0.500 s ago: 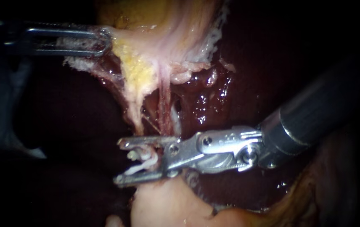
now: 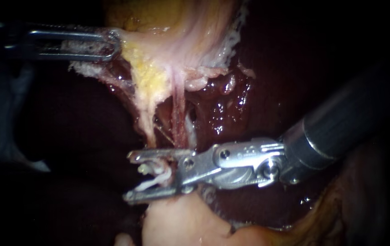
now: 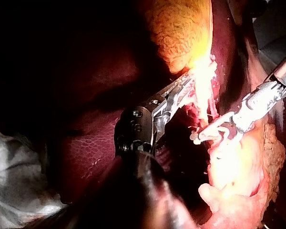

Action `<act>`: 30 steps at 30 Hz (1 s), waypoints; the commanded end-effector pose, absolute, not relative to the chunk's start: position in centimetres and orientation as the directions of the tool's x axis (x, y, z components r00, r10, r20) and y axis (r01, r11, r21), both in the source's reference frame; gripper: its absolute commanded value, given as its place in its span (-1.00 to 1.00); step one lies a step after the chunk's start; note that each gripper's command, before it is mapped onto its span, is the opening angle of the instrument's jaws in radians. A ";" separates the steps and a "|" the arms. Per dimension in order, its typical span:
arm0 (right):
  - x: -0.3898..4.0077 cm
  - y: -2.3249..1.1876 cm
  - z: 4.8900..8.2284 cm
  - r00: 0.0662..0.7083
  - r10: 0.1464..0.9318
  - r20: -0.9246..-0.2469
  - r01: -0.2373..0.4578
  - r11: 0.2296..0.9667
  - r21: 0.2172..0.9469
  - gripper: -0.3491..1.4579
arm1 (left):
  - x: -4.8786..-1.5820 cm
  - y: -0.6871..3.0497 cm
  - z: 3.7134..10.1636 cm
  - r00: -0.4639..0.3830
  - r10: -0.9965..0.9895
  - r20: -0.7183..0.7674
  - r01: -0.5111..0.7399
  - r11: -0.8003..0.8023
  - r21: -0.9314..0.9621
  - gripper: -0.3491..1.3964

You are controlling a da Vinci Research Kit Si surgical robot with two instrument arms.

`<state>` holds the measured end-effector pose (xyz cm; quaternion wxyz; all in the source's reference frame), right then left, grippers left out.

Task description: Clipping third clip left tube

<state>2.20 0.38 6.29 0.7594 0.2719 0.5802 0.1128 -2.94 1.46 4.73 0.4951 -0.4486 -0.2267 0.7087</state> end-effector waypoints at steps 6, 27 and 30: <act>2.02 0.43 6.19 0.300 0.495 -0.815 0.152 0.819 0.553 -0.06 | -2.93 1.46 4.72 -0.108 0.905 -0.411 -0.497 -0.407 -0.766 -1.00; 1.62 0.66 6.26 0.298 0.516 -0.804 0.129 0.812 0.569 -0.06 | -2.92 1.46 4.71 -0.108 0.905 -0.411 -0.497 -0.407 -0.766 -1.00; 1.61 0.70 6.31 0.298 0.516 -0.803 0.124 0.813 0.569 -0.06 | -2.92 1.45 4.71 -0.108 0.905 -0.411 -0.497 -0.407 -0.766 -1.00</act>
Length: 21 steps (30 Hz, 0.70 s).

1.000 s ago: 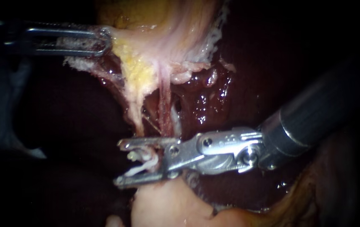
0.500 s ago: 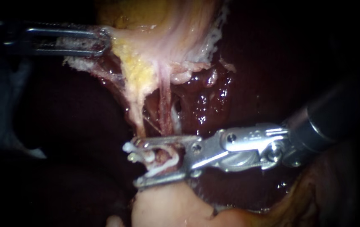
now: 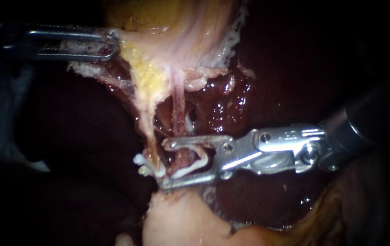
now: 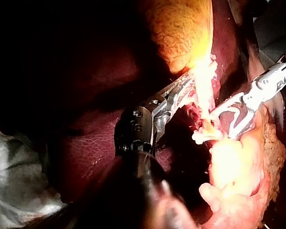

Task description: Clipping third clip left tube

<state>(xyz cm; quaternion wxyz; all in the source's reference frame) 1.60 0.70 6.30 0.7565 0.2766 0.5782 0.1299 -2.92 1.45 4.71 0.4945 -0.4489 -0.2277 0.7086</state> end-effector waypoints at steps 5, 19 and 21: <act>1.60 0.76 6.38 0.298 0.521 -0.800 0.120 0.811 0.573 -0.06 | -2.92 1.45 4.71 -0.108 0.905 -0.411 -0.497 -0.407 -0.766 -1.00; 1.76 0.80 6.48 0.294 0.546 -0.784 0.118 0.793 0.597 -0.06 | -2.93 1.45 4.72 -0.107 0.905 -0.412 -0.498 -0.407 -0.766 -1.00; 1.81 0.79 6.50 0.295 0.550 -0.781 0.120 0.790 0.602 -0.06 | -2.94 1.45 4.72 -0.107 0.905 -0.412 -0.498 -0.407 -0.766 -1.00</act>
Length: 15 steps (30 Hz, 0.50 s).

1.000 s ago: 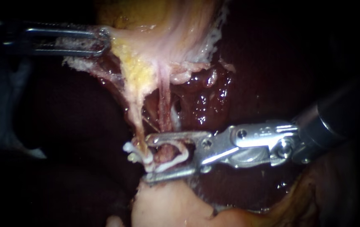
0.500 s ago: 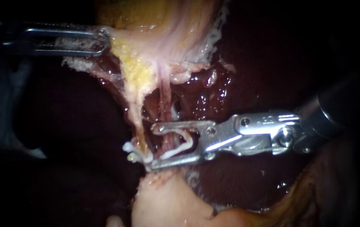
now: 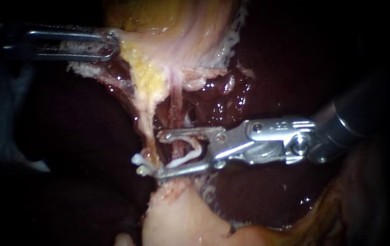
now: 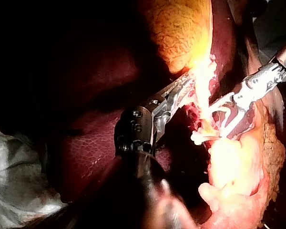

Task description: Clipping third clip left tube

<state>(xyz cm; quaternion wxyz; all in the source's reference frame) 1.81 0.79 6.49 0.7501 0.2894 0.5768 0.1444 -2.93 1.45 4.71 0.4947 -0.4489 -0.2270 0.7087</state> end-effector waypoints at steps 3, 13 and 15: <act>1.88 0.78 6.52 0.293 0.554 -0.779 0.123 0.786 0.606 -0.06 | -2.94 1.45 4.72 -0.107 0.905 -0.412 -0.498 -0.407 -0.766 -1.00; 2.19 0.83 6.55 0.231 0.606 -0.761 0.158 0.748 0.644 -0.06 | -2.94 1.45 4.72 -0.107 0.905 -0.412 -0.498 -0.407 -0.766 -1.00; 2.27 0.83 6.55 0.221 0.611 -0.760 0.166 0.745 0.646 -0.06 | -2.94 1.45 4.72 -0.107 0.905 -0.412 -0.498 -0.407 -0.766 -1.00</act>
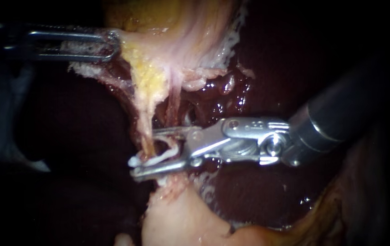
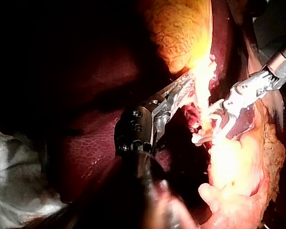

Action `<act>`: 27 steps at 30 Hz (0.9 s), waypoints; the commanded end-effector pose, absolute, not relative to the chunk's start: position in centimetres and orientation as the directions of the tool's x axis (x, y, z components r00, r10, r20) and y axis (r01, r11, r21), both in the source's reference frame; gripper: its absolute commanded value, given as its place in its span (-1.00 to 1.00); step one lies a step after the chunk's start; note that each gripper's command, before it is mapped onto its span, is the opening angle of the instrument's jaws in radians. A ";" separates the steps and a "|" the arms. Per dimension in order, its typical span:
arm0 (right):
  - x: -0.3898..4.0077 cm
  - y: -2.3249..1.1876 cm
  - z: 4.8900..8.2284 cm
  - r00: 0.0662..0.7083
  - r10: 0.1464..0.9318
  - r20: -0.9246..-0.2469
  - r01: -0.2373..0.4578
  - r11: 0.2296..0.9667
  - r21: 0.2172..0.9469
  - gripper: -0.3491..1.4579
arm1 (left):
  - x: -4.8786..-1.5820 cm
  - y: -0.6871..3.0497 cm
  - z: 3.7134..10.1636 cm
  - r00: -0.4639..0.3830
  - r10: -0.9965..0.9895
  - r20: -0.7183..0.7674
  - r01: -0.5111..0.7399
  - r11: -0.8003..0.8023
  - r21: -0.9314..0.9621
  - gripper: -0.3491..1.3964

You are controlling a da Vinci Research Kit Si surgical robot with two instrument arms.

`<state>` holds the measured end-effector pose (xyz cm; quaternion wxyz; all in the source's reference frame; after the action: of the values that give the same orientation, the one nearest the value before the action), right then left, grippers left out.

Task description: Clipping third clip left tube

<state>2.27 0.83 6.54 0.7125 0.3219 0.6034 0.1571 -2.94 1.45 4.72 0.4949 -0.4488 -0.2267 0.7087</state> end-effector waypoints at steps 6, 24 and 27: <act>2.42 0.80 6.49 0.210 0.616 -0.759 0.172 0.741 0.649 -0.06 | -2.94 1.45 4.72 -0.107 0.905 -0.412 -0.498 -0.407 -0.765 -1.00; 2.48 0.98 6.27 0.169 0.637 -0.752 0.167 0.734 0.658 -0.06 | -2.94 1.45 4.73 -0.107 0.905 -0.412 -0.498 -0.407 -0.766 -1.00; 2.47 1.10 6.20 0.157 0.650 -0.744 0.154 0.728 0.668 -0.06 | -2.95 1.45 4.73 -0.107 0.905 -0.412 -0.498 -0.407 -0.765 -1.00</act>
<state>2.46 1.14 6.17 0.6872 0.3211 0.6258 0.1814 -2.95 1.46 4.73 0.4947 -0.4491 -0.2265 0.7087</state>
